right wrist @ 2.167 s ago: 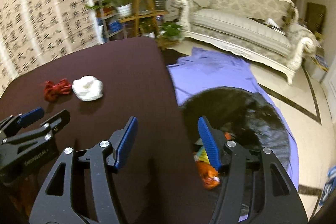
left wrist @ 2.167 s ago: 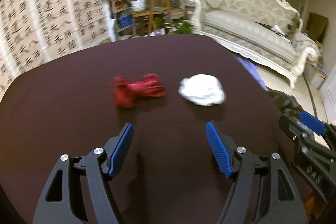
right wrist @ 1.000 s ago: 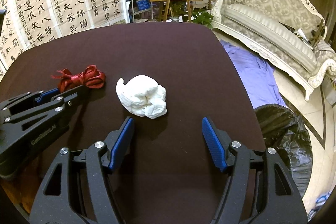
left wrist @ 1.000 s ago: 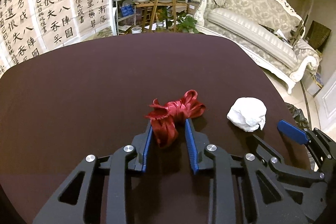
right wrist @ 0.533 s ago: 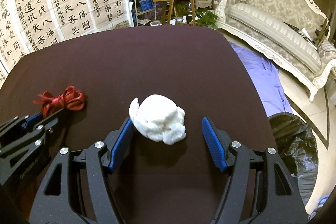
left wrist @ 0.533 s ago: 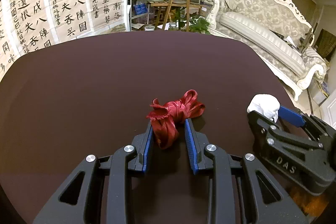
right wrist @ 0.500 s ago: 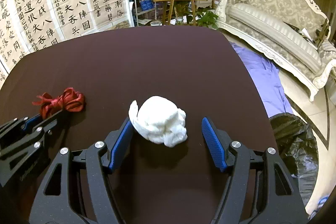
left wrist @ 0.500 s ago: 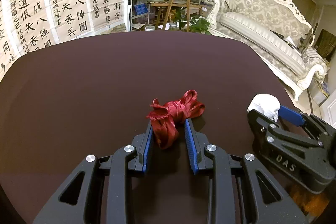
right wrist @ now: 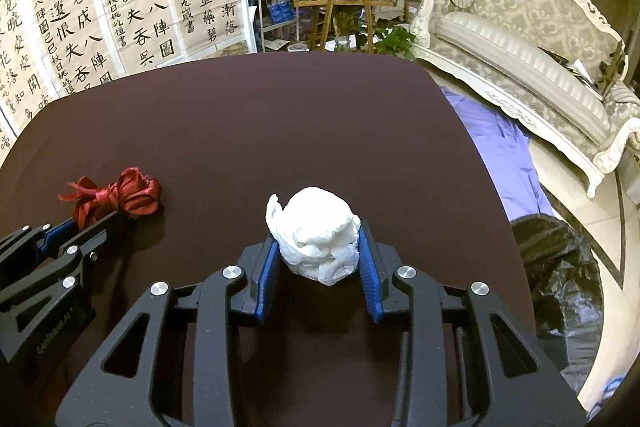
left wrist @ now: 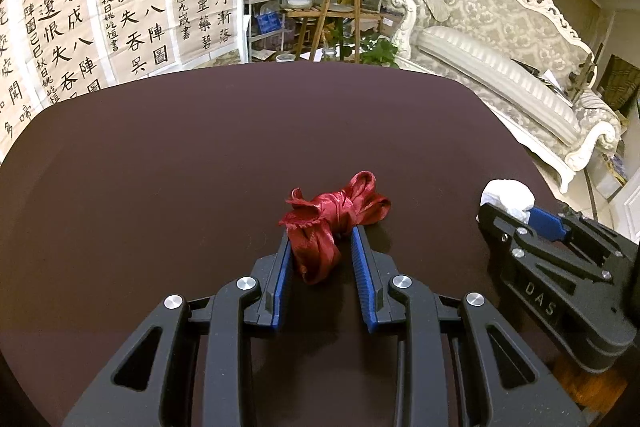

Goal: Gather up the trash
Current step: 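Grasp the white tissue with the right tool while the left tool holds the red cloth, then carry the red cloth and white tissue over the black bin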

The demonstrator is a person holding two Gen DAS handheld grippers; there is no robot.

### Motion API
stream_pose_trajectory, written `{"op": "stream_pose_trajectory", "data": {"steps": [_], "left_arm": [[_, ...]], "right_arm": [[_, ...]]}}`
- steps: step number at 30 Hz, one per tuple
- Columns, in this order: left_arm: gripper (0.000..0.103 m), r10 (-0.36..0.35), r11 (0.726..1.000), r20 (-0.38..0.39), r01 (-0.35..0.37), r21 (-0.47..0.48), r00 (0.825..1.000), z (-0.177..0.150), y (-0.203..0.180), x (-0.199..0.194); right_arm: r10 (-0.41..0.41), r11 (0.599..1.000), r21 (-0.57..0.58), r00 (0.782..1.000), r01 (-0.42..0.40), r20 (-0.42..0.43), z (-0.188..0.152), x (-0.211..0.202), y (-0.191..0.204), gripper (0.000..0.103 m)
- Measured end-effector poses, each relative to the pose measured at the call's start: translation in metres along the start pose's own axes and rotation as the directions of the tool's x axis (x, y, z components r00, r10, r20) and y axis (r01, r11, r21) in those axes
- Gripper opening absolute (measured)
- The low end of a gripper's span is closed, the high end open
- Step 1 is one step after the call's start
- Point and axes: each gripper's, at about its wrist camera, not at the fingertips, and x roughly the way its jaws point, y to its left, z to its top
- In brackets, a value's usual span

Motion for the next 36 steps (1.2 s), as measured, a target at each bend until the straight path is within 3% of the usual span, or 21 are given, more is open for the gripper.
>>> {"op": "stream_pose_trajectory", "data": {"steps": [17,26,36], "left_arm": [[0.029,-0.118,0.988,0.052,0.112,0.104,0.992,-0.036,-0.063,-0.047],[0.029,-0.200,0.962,0.071,0.182,0.205,0.977,-0.043,-0.122,-0.056],[0.029,-0.239,0.933,0.081,0.206,0.294,0.968,-0.041,-0.176,-0.045]], "right_arm": [[-0.103,0.985,0.143,0.992,0.092,0.074,-0.066,-0.079,-0.072,0.034],[-0.228,0.956,0.215,0.968,0.201,0.108,-0.090,-0.110,-0.125,0.035],[-0.321,0.911,0.302,0.942,0.279,0.099,-0.102,-0.115,-0.182,0.035]]}}
